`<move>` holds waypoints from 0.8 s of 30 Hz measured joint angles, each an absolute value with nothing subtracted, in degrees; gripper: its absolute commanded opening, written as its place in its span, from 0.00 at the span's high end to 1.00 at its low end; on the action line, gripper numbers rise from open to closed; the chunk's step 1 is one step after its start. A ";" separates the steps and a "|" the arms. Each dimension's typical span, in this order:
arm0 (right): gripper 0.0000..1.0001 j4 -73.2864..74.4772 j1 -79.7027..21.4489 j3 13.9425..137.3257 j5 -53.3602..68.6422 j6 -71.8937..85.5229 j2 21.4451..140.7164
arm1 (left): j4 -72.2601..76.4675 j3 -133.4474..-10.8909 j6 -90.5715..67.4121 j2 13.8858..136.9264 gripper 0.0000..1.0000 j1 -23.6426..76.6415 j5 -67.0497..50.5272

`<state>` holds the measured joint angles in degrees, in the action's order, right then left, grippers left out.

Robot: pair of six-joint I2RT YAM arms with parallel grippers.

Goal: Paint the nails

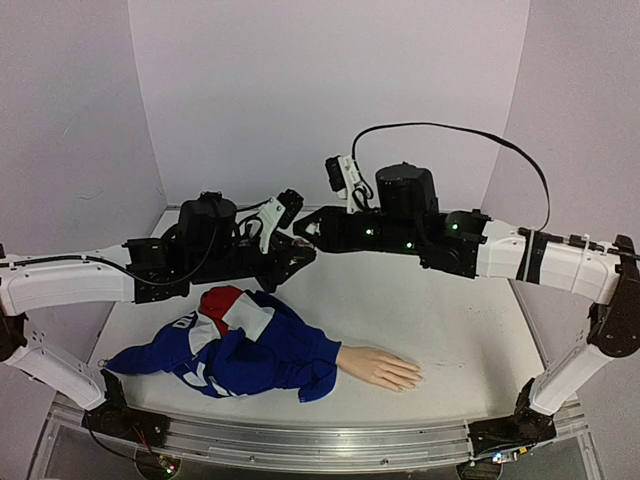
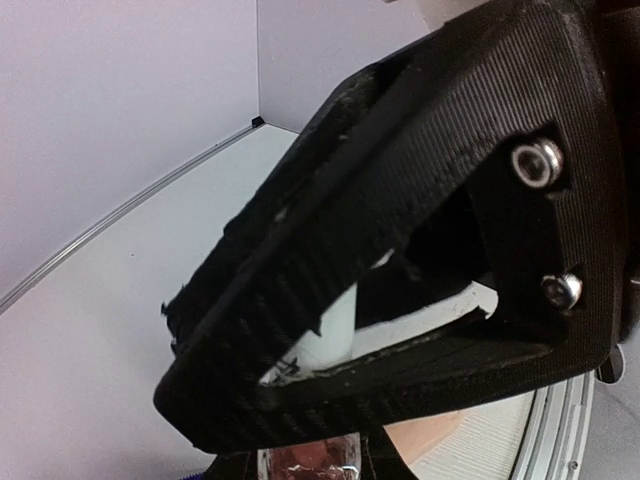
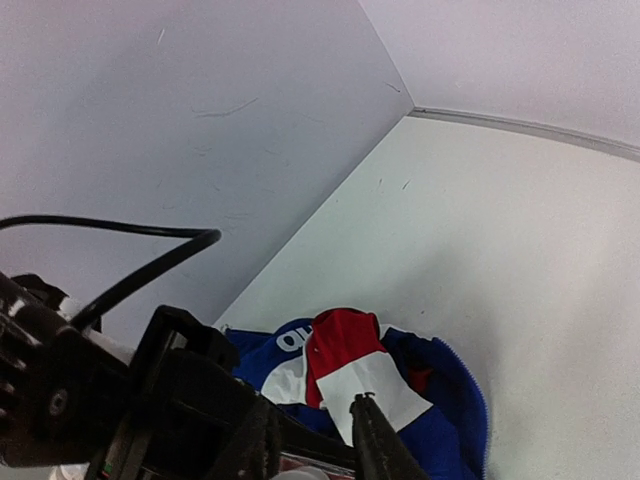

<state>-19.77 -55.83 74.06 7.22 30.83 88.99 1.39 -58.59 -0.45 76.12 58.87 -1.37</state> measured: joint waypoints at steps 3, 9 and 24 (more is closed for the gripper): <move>1.00 -20.05 -56.29 74.24 7.46 30.68 89.21 | 1.10 -58.54 -0.82 76.12 1.00 58.83 -1.85; 1.00 -19.62 -54.43 74.19 20.71 22.63 88.62 | -0.01 -58.48 -1.93 74.85 1.00 56.47 -14.17; 0.47 -23.42 -53.63 73.28 60.29 8.03 87.20 | 0.54 -60.18 -5.06 74.28 1.00 54.68 -55.83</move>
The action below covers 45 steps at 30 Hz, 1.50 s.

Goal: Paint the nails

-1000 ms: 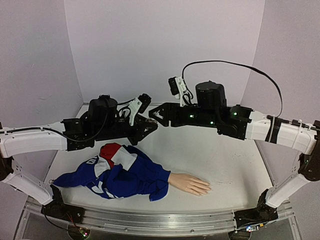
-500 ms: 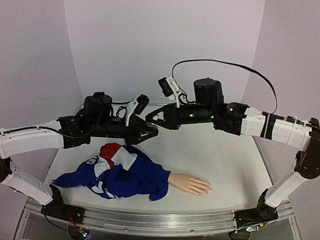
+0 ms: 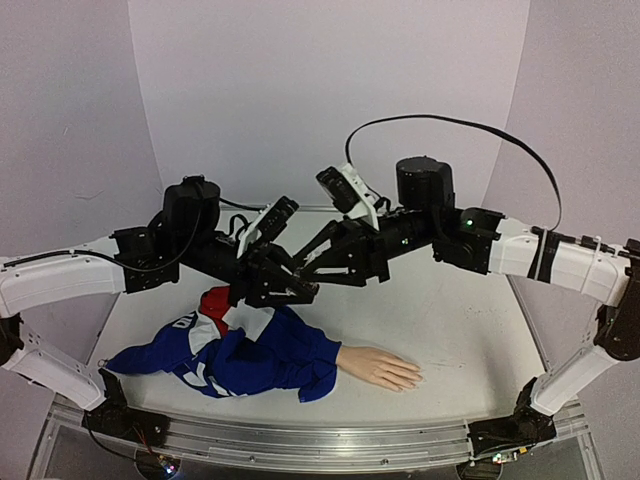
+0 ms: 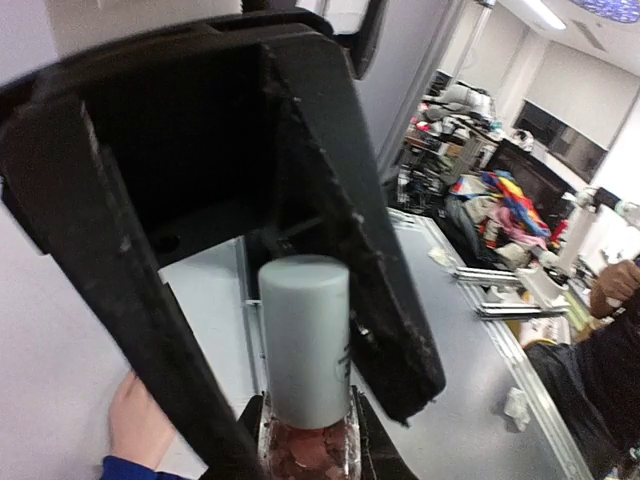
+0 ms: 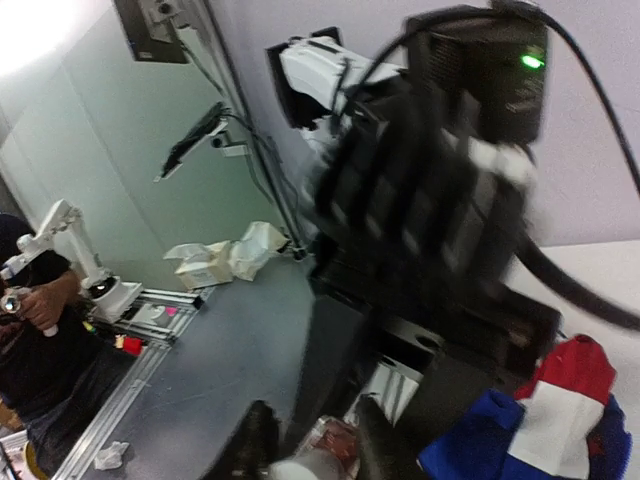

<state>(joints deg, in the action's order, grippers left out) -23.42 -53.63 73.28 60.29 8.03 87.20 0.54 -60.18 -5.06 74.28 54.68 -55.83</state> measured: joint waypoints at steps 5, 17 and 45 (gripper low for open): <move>0.23 -18.57 -51.11 68.97 43.44 8.69 80.62 | 1.13 -59.29 -1.65 73.36 1.00 54.72 -36.73; 0.29 -15.81 -51.96 69.21 17.43 19.99 78.17 | 1.13 -57.84 1.69 73.21 1.00 57.49 -3.88; 1.00 -23.57 -51.33 73.84 55.33 14.63 88.36 | -1.17 -59.61 -2.74 73.76 1.00 53.36 -46.15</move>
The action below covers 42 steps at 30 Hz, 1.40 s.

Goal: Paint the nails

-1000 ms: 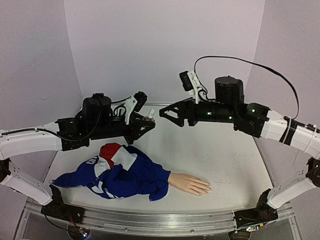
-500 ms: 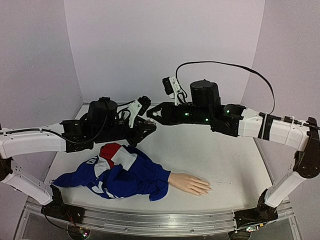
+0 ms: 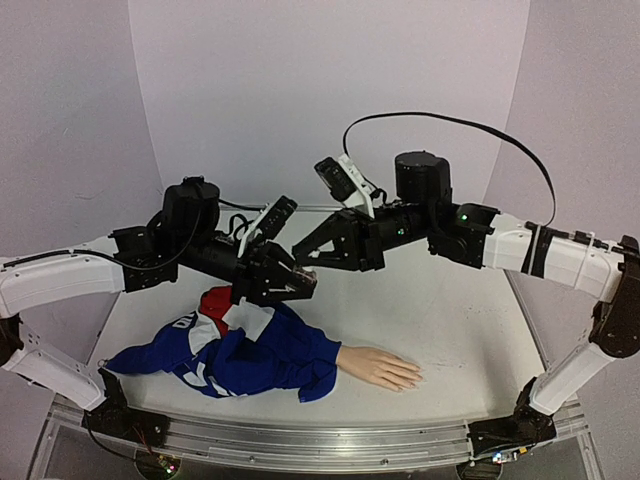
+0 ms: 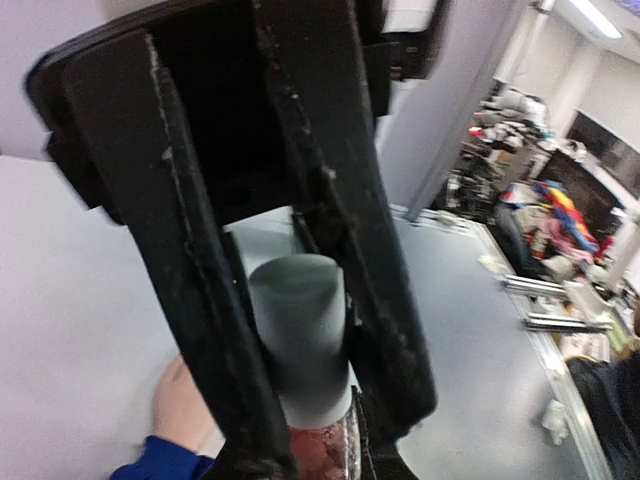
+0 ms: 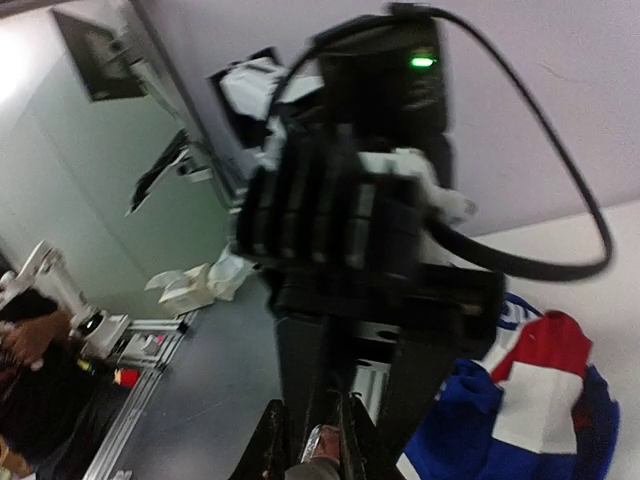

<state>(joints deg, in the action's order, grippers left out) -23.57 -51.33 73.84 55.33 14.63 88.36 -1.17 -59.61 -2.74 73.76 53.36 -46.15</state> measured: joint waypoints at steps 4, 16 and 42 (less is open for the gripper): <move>0.89 -25.98 -53.06 73.38 61.10 11.44 87.44 | -0.97 -60.20 -3.38 73.54 1.00 54.39 -53.65; 0.14 -18.74 -52.45 69.14 38.79 11.07 81.45 | 0.10 -58.78 -0.51 73.34 1.00 54.63 -22.90; 1.00 -13.98 -55.05 78.72 16.71 28.23 90.43 | -1.04 -57.95 2.35 73.36 1.00 56.49 -7.38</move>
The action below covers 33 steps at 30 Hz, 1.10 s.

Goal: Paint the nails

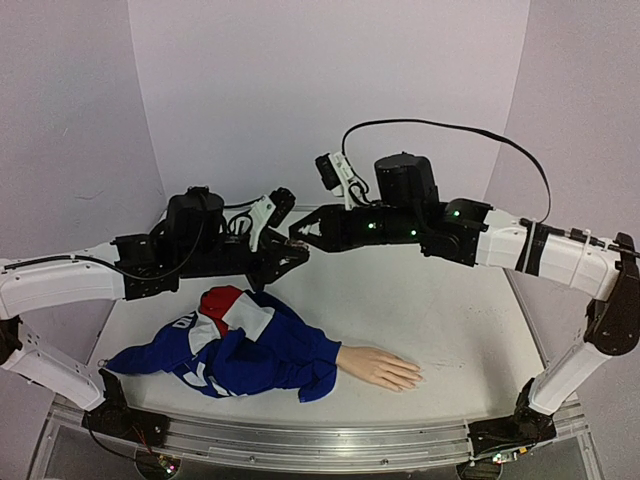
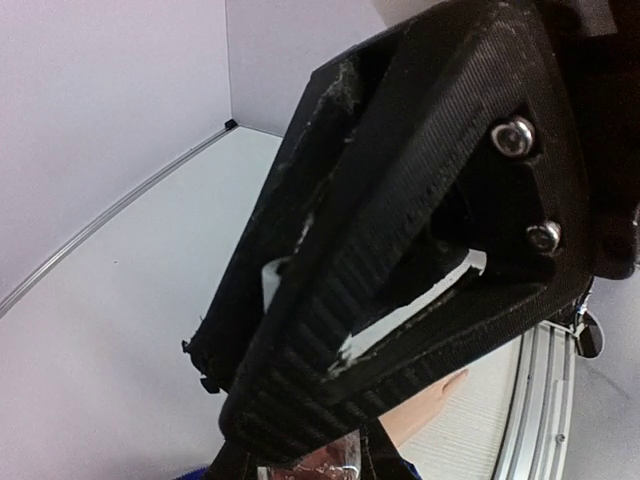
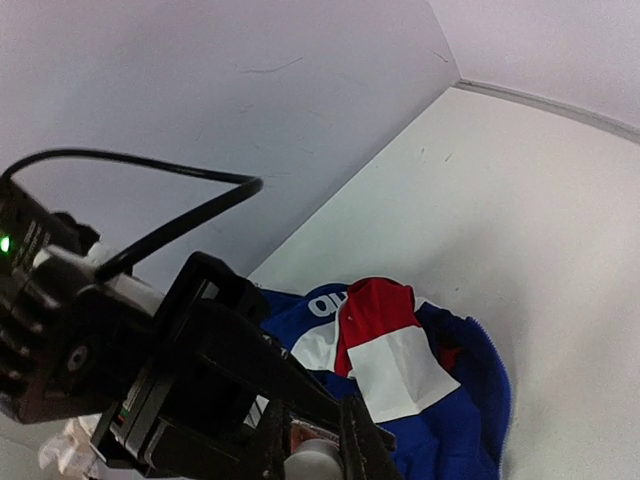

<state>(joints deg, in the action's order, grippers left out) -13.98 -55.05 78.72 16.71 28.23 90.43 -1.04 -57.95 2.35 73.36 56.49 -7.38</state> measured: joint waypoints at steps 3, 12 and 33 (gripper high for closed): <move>1.00 -13.80 -54.68 78.72 21.26 24.18 90.41 | -1.13 -57.95 0.84 73.23 1.00 54.96 -14.28; 0.97 -15.53 -53.89 78.56 56.31 8.27 90.39 | -3.09 -59.40 -4.34 73.10 1.00 51.35 -55.99; 0.30 -11.18 -54.78 72.77 17.78 20.12 78.91 | -0.91 -57.98 5.65 72.49 1.00 55.75 -14.85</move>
